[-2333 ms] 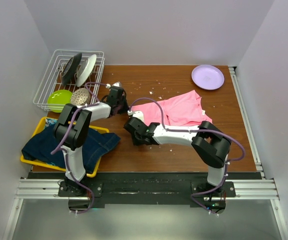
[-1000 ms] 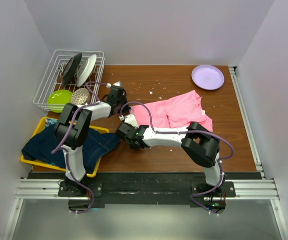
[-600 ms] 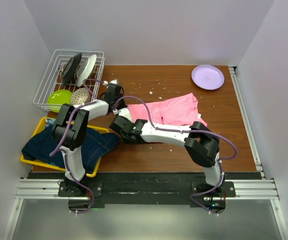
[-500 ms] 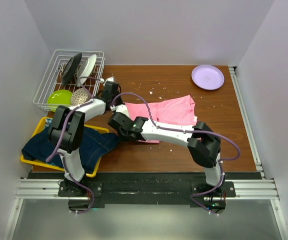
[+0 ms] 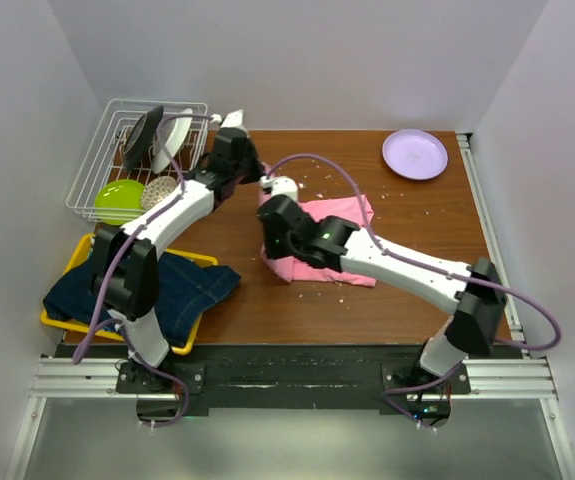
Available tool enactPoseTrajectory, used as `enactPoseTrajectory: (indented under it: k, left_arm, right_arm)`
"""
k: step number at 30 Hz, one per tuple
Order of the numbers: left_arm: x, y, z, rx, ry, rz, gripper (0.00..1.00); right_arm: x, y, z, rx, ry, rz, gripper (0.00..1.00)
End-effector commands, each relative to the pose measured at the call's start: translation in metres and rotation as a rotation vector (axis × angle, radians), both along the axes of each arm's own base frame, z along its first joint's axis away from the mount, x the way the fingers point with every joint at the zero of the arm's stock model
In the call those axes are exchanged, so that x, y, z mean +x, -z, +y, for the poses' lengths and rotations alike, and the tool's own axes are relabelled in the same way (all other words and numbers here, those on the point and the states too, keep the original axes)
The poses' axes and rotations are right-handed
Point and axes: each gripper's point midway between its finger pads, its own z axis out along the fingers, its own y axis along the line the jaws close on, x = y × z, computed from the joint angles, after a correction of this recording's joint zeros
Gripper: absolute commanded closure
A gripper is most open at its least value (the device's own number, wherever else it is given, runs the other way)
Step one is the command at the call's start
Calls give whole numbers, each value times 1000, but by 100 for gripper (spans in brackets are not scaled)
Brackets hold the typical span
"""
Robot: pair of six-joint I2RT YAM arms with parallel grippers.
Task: Fold and stack the mixed laundry pile
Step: Fold the T-shirt at the center of the board.
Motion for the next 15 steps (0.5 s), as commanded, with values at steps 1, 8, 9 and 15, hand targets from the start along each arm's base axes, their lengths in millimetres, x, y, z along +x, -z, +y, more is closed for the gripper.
enactPoseTrajectory:
  k: [1,8,9,15]
  left_arm:
    - [12,-31,-64,-27,116,-87,100]
    - [11,-35,-171,-104,265,-100,100]
    - [8,-20,-189,-106,290,-77,100]
    - [3,-23,-251,-211,374,-106,100]
  right_arm:
    - [8,11,-56,-25,117,27,100]
    - [8,27,-145,-23,314,57,100]
    - [7,38,-160,-42,348,71,100]
    - [-6,46,-205,-62,455,82,100]
